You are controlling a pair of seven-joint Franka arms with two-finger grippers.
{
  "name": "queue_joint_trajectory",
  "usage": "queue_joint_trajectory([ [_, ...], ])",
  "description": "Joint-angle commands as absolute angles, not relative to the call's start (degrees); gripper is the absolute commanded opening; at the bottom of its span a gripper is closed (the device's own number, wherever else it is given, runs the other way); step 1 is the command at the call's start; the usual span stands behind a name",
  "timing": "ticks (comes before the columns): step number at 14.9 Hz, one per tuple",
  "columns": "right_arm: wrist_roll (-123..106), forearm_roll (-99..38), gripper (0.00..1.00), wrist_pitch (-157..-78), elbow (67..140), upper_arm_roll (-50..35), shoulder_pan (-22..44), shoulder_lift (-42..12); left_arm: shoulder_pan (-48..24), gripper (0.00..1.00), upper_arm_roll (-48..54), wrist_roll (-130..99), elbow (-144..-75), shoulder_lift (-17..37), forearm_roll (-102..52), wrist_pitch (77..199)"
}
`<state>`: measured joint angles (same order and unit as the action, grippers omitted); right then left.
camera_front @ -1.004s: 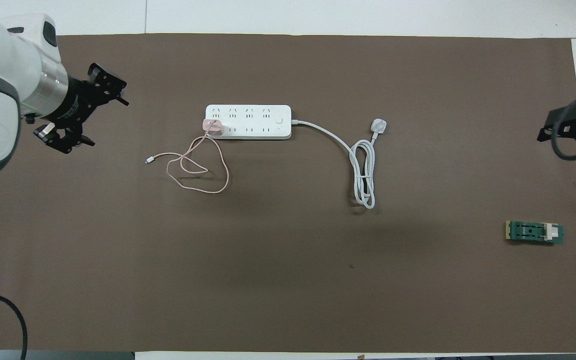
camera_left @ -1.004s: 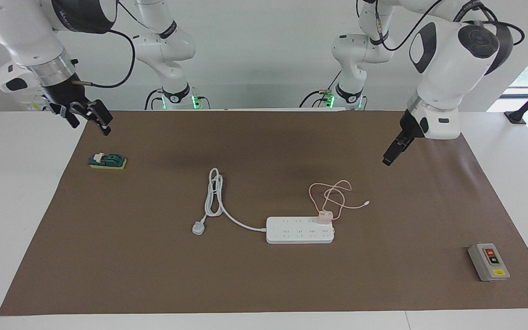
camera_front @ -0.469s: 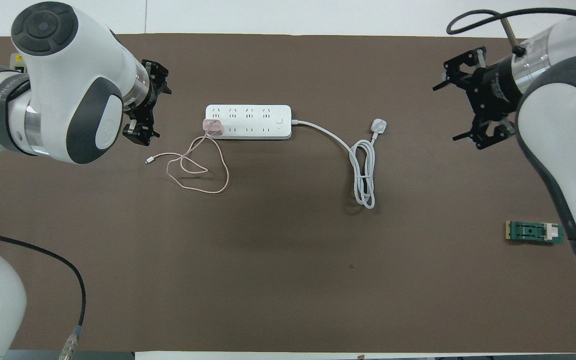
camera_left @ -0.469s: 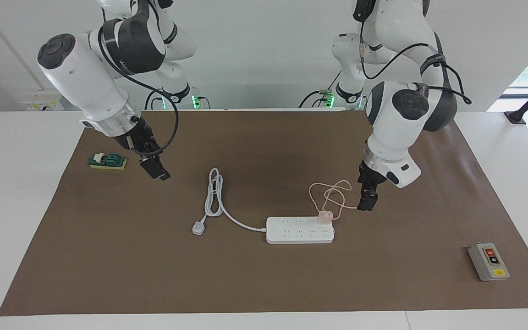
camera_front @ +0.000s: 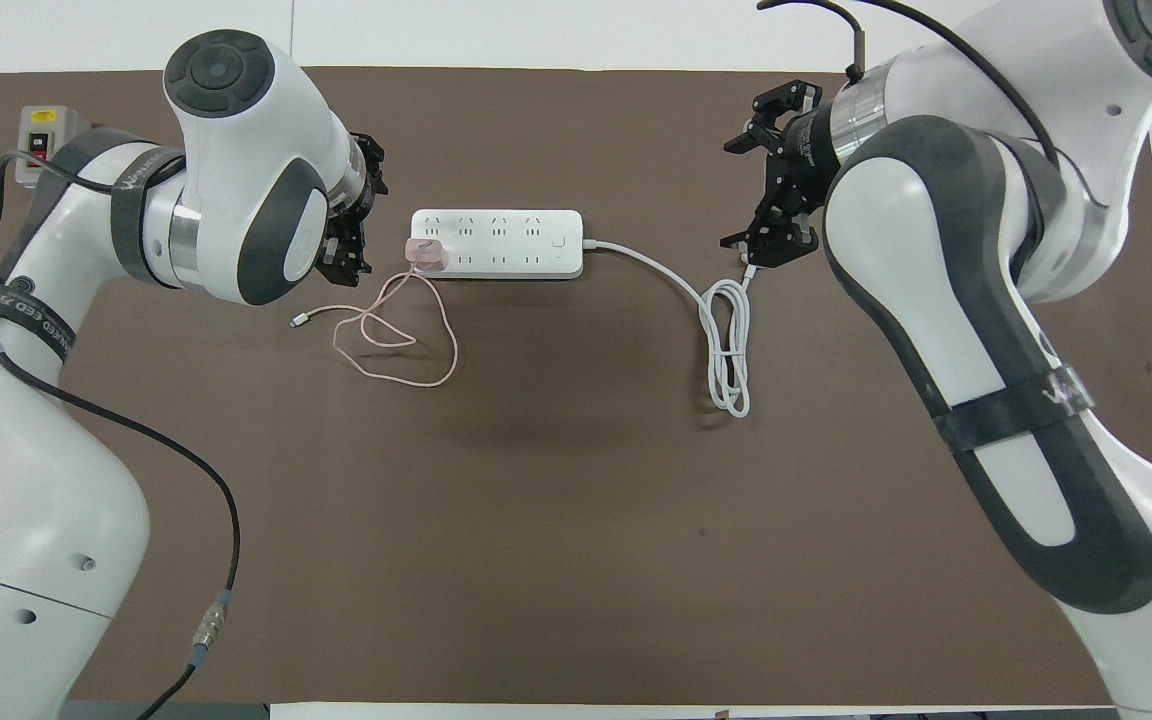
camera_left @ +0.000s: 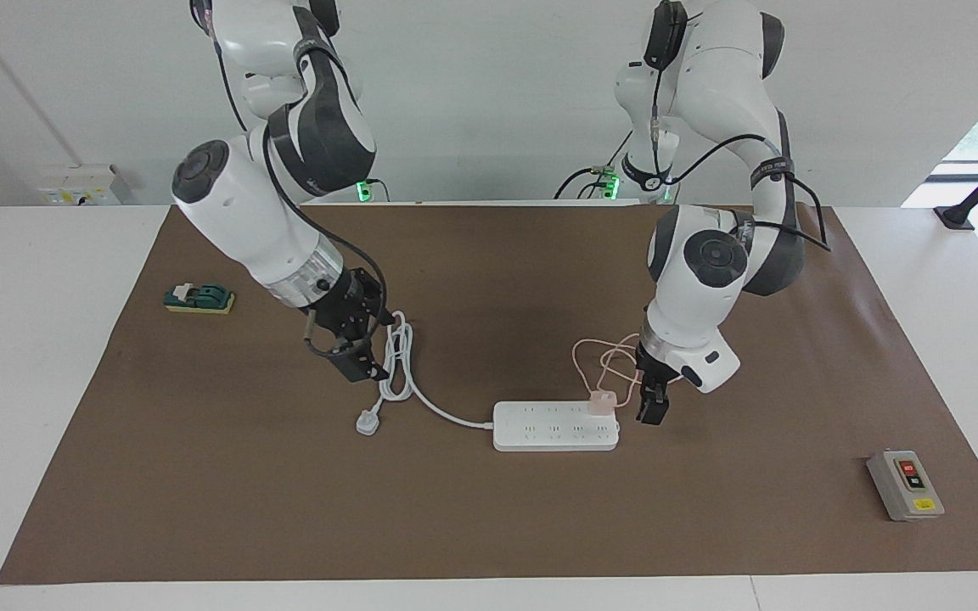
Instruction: Unplug charger and place it aside
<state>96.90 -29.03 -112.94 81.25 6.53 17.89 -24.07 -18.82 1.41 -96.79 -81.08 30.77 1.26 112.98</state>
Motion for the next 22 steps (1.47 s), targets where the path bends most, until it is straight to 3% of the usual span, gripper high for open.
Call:
queue_joint_trajectory([
  [1, 98.17, -31.2, 1.0, -115.05, 80.68, 6.77, 20.11, -26.36, -20.3, 1.0, 0.62, -101.24, -79.8, 31.29, 2.02, 112.76],
  [8, 83.77, -36.11, 1.0, -119.16, 81.65, 5.45, 22.76, -32.6, -22.68, 1.0, 0.53, -105.73, -79.98, 34.1, 2.11, 115.75],
  [16, 83.67, -38.76, 1.0, -126.46, 85.43, 5.45, 25.04, -33.75, -23.55, 1.0, 0.44, -107.67, -80.25, 36.12, 2.2, 115.84],
  [22, 84.02, -42.71, 1.0, -126.74, 80.8, 5.45, 24.96, -40.94, -23.73, 1.0, 0.44, -108.72, -80.24, 36.12, 2.29, 115.4],
])
